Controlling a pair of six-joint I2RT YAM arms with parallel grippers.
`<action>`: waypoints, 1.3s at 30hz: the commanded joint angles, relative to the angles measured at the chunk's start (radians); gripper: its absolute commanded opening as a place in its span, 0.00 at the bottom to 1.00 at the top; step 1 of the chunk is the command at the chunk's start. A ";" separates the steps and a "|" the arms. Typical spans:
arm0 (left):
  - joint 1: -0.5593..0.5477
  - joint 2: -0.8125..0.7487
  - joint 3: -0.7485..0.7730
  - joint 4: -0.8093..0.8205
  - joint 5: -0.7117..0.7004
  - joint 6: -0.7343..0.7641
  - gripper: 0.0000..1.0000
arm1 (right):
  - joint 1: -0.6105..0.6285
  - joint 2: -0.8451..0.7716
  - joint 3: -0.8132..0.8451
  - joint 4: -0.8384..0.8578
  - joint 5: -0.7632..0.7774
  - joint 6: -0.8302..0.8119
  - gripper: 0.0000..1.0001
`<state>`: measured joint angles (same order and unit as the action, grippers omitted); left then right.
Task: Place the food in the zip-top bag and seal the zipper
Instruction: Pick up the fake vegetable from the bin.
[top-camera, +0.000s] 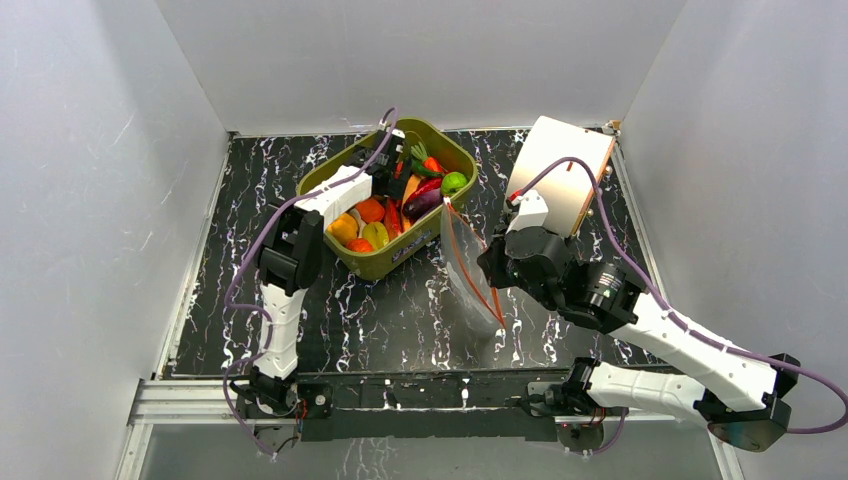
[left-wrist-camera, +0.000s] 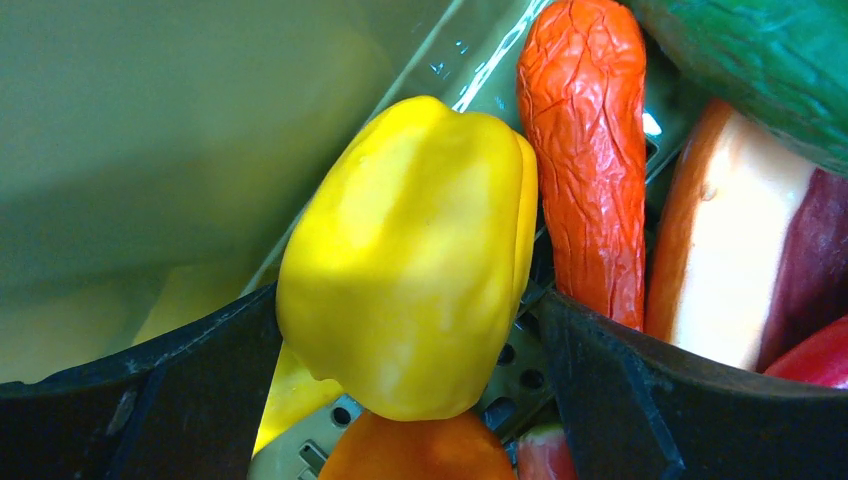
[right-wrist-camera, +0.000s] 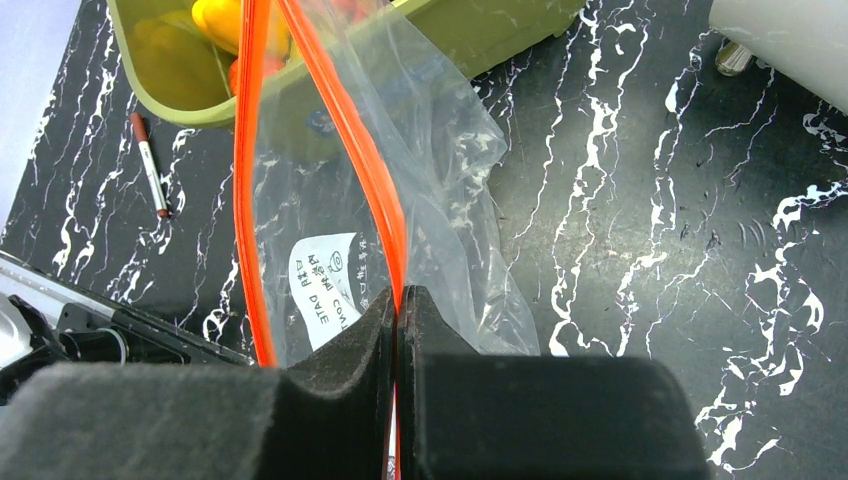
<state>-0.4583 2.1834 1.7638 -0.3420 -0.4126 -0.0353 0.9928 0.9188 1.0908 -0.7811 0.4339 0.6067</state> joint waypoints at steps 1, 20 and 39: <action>0.002 -0.008 -0.029 0.040 0.035 -0.030 0.94 | 0.000 -0.001 0.020 0.063 0.003 -0.005 0.00; -0.003 -0.078 -0.017 -0.005 0.080 -0.026 0.52 | -0.001 -0.001 -0.018 0.071 -0.017 0.018 0.00; -0.011 -0.360 -0.068 -0.100 0.183 -0.116 0.35 | 0.000 0.023 0.023 0.033 -0.042 0.079 0.00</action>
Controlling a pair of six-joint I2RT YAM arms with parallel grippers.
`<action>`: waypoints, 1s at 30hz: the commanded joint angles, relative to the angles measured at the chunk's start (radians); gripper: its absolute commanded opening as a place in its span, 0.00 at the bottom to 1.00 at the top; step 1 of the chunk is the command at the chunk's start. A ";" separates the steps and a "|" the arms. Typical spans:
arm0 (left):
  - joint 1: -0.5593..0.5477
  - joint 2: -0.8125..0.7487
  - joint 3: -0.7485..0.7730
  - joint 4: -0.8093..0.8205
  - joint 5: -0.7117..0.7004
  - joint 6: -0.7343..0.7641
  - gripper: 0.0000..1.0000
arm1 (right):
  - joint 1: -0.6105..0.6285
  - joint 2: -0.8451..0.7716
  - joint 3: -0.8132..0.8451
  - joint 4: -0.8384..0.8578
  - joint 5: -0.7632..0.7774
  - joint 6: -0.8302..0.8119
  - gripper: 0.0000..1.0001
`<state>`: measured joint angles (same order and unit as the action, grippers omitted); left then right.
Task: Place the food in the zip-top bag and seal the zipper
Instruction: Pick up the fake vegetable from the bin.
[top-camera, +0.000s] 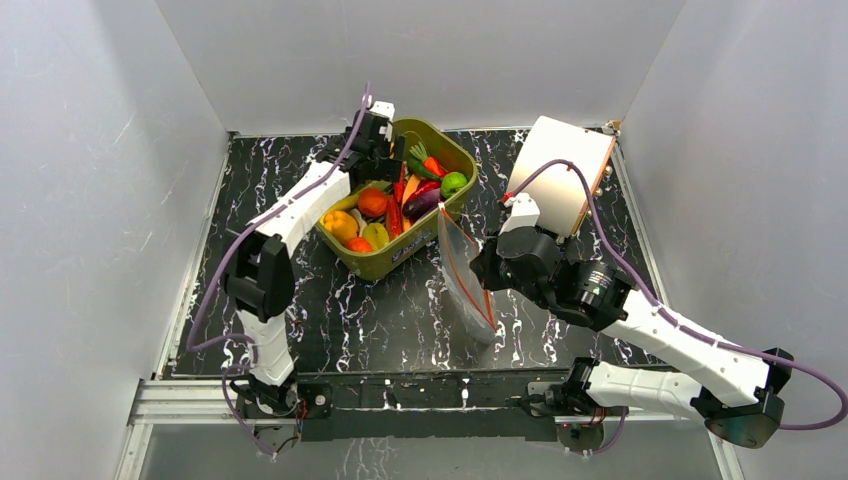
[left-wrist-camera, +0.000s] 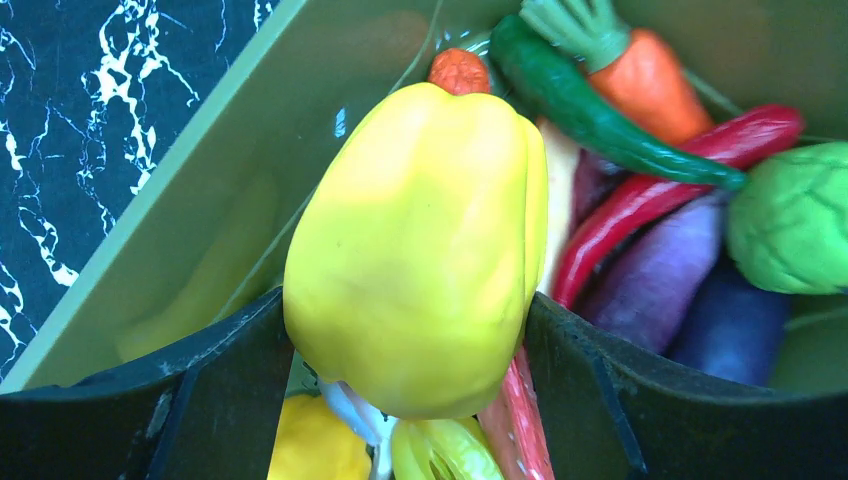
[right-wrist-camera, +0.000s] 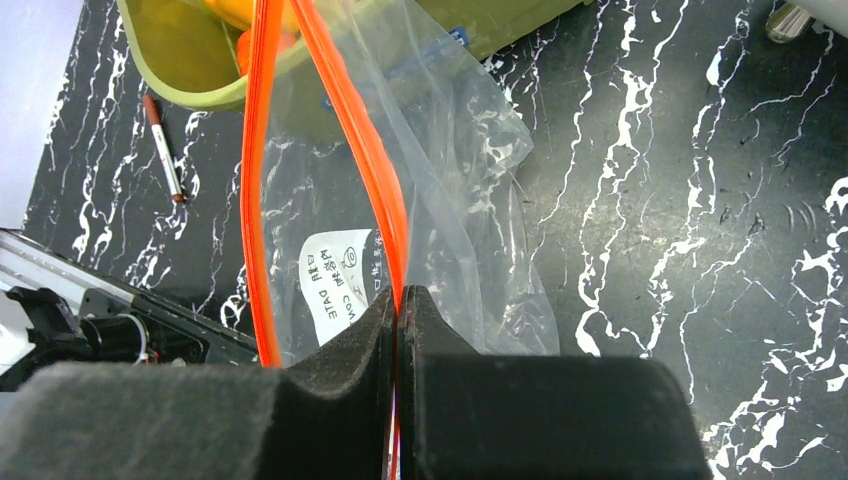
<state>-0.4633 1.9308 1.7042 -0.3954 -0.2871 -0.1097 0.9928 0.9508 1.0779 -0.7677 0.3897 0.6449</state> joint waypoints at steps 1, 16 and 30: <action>-0.006 -0.131 -0.018 -0.051 0.077 -0.057 0.35 | 0.000 -0.006 0.037 0.022 -0.007 0.042 0.00; -0.007 -0.555 -0.272 -0.107 0.745 -0.262 0.31 | -0.001 0.033 0.070 0.025 0.003 0.087 0.00; -0.008 -0.822 -0.592 0.269 1.238 -0.685 0.31 | -0.002 0.082 0.058 0.181 -0.006 0.077 0.00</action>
<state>-0.4679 1.1427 1.1870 -0.3611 0.7353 -0.5705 0.9928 1.0260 1.1011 -0.7269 0.3889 0.7349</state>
